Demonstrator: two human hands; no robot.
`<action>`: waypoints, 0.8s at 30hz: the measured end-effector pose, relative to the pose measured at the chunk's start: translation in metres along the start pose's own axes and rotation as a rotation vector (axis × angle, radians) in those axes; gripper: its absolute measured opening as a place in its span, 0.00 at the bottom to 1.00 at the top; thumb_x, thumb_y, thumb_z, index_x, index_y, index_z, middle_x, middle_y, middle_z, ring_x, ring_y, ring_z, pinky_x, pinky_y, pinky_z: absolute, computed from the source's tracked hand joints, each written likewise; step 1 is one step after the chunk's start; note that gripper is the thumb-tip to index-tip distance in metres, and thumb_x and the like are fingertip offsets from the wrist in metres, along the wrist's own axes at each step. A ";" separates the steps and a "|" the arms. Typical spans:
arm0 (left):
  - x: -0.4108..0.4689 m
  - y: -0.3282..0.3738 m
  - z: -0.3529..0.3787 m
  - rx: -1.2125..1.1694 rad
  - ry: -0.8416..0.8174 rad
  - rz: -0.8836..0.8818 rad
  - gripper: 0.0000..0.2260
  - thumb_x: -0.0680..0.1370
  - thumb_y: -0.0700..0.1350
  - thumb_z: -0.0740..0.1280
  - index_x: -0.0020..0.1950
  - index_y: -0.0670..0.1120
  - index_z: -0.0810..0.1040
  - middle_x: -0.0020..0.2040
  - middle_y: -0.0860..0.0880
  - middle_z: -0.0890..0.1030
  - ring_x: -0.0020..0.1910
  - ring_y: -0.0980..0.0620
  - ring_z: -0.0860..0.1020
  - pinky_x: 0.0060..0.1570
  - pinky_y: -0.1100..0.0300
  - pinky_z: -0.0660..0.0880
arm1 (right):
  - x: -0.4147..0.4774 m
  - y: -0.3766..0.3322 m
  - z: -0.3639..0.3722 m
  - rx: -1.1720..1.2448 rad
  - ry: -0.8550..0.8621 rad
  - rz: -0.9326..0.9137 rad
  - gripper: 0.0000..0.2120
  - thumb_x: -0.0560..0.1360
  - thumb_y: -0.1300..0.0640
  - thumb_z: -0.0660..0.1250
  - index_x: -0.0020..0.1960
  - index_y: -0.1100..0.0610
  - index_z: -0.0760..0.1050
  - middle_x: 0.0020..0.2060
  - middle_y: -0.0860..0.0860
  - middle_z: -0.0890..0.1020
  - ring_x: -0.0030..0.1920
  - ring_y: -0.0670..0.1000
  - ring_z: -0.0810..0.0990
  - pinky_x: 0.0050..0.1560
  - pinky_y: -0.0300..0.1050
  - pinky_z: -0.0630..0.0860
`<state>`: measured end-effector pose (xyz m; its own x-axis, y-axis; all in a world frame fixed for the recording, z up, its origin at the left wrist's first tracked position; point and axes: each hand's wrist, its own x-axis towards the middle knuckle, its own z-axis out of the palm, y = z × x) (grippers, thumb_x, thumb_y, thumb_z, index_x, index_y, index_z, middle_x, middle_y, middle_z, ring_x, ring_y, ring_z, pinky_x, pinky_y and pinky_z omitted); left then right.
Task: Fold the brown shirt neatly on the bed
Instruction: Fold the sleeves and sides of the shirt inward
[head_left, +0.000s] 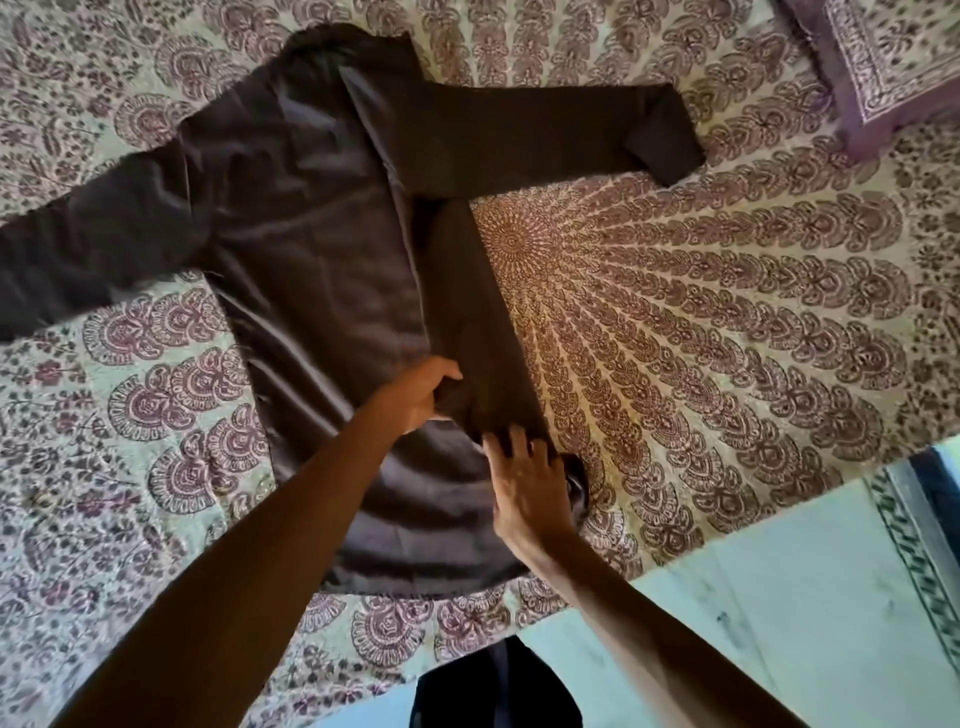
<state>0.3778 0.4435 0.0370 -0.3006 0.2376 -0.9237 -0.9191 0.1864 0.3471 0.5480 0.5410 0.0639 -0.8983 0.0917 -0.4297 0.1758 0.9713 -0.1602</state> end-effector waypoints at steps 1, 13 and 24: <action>-0.003 -0.010 0.002 -0.002 -0.006 -0.014 0.06 0.77 0.35 0.60 0.44 0.43 0.74 0.41 0.44 0.78 0.40 0.47 0.77 0.49 0.47 0.76 | -0.005 0.003 0.005 -0.009 0.019 0.039 0.37 0.61 0.64 0.75 0.67 0.54 0.68 0.58 0.58 0.76 0.52 0.60 0.78 0.49 0.57 0.78; -0.014 -0.109 0.016 -0.027 0.040 -0.066 0.13 0.73 0.26 0.56 0.39 0.42 0.70 0.36 0.45 0.73 0.37 0.50 0.75 0.38 0.53 0.77 | -0.057 0.043 0.039 0.117 0.147 0.113 0.31 0.63 0.62 0.76 0.64 0.56 0.71 0.58 0.56 0.78 0.57 0.57 0.78 0.57 0.55 0.76; -0.021 -0.122 0.022 0.016 -0.044 -0.062 0.12 0.73 0.25 0.58 0.50 0.39 0.72 0.46 0.41 0.78 0.44 0.45 0.79 0.39 0.53 0.82 | -0.097 0.077 0.061 0.065 0.201 0.124 0.13 0.64 0.60 0.73 0.47 0.57 0.75 0.45 0.53 0.78 0.47 0.56 0.77 0.46 0.50 0.76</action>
<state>0.5016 0.4372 0.0180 -0.2313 0.2668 -0.9356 -0.9312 0.2176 0.2923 0.6728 0.5935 0.0389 -0.9292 0.2578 -0.2649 0.3096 0.9343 -0.1769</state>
